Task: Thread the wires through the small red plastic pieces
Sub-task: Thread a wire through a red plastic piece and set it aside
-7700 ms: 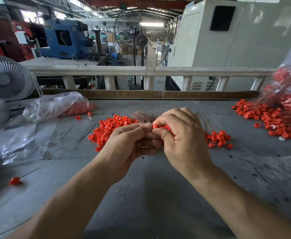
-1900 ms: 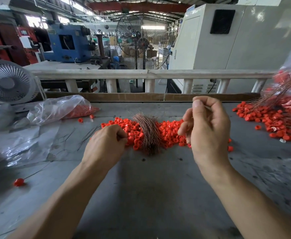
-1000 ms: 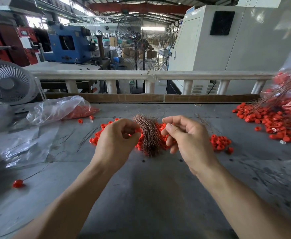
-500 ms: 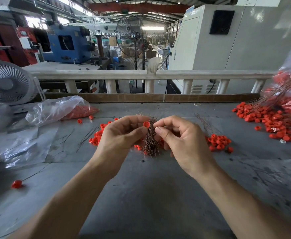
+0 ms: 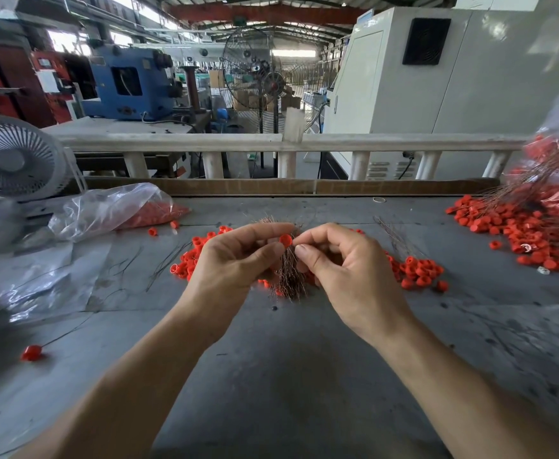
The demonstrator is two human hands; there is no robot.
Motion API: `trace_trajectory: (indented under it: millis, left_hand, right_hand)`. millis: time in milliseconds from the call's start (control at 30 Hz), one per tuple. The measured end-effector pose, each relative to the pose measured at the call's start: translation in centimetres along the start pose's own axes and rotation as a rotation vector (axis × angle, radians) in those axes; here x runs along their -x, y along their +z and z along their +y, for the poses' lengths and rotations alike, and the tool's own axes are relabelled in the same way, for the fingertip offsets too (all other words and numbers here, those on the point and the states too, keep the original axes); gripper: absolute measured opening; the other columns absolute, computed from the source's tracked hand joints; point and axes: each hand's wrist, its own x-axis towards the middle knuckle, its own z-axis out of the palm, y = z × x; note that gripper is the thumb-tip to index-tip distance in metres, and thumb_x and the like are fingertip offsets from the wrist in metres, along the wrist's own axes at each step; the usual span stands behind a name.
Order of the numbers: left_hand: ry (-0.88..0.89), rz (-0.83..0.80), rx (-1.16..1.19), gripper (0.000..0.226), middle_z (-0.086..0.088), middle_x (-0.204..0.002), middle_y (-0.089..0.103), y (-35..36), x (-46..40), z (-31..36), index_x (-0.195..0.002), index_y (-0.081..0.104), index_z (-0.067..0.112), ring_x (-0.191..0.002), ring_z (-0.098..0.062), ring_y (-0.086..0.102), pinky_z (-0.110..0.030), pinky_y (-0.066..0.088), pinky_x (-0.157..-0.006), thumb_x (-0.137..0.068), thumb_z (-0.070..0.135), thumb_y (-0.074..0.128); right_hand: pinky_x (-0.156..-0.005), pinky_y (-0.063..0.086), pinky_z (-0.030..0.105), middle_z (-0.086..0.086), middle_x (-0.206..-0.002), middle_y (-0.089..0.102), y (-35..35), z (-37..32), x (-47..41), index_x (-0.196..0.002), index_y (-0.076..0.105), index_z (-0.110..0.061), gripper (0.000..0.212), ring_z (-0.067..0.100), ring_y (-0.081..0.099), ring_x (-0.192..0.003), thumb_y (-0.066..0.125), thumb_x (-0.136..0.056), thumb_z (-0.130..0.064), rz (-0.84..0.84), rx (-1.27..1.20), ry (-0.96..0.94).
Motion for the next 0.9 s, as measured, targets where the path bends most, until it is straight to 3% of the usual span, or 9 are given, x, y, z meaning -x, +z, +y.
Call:
trace_trajectory:
  millis: [67, 200, 467, 667, 900]
  left_hand:
    - [0.009, -0.005, -0.014, 0.027, -0.027, -0.094, 0.066, 0.06, 0.04, 0.03, -0.111, 0.079, 0.024, -0.082, -0.026, 0.061, -0.039, 0.058, -0.079, -0.086, 0.019, 0.071]
    - [0.017, -0.012, -0.015, 0.026, -0.011, -0.090, 0.068, 0.12, 0.08, 0.08, -0.110, 0.079, 0.025, -0.080, -0.022, 0.061, -0.033, 0.059, -0.075, -0.085, 0.020, 0.071]
    - [0.014, -0.005, -0.047, 0.027, -0.004, -0.087, 0.073, 0.28, 0.14, 0.24, -0.110, 0.079, 0.026, -0.078, -0.015, 0.062, -0.026, 0.057, -0.073, -0.086, 0.022, 0.068]
    - [0.003, 0.005, -0.031, 0.026, -0.009, -0.092, 0.075, 0.10, 0.03, -0.02, -0.110, 0.080, 0.024, -0.081, -0.017, 0.065, -0.027, 0.058, -0.076, -0.092, 0.012, 0.065]
    - [-0.081, -0.023, 0.104, 0.028, -0.013, -0.088, 0.074, -0.03, -0.16, -0.09, -0.108, 0.080, 0.017, -0.080, -0.018, 0.070, -0.030, 0.060, -0.078, -0.081, 0.014, 0.070]
  right_hand:
    - [-0.072, 0.061, 0.037, -0.006, -0.079, 0.073, -0.04, -0.05, 0.01, -0.091, 0.073, -0.029, 0.012, 0.013, 0.071, -0.077, 0.070, -0.096, -0.018, 0.004, 0.003, -0.001]
    - [-0.073, 0.060, 0.038, -0.006, -0.077, 0.073, -0.11, -0.16, -0.07, -0.089, 0.073, -0.027, 0.013, 0.012, 0.070, -0.074, 0.070, -0.095, -0.016, -0.001, 0.042, -0.009]
    - [-0.071, 0.059, 0.037, -0.009, -0.074, 0.072, -0.15, -0.44, -0.01, -0.088, 0.074, -0.026, 0.013, 0.010, 0.068, -0.072, 0.071, -0.095, -0.015, 0.003, 0.075, 0.003]
    - [-0.072, 0.057, 0.042, -0.005, -0.075, 0.072, -0.05, -0.56, 0.03, -0.087, 0.073, -0.025, 0.012, 0.013, 0.068, -0.072, 0.070, -0.095, -0.017, -0.004, 0.059, 0.027]
    - [-0.072, 0.055, 0.039, -0.001, -0.078, 0.070, -0.05, -0.08, -0.04, -0.089, 0.071, -0.027, 0.014, 0.017, 0.066, -0.074, 0.066, -0.097, -0.016, -0.006, 0.036, 0.020]
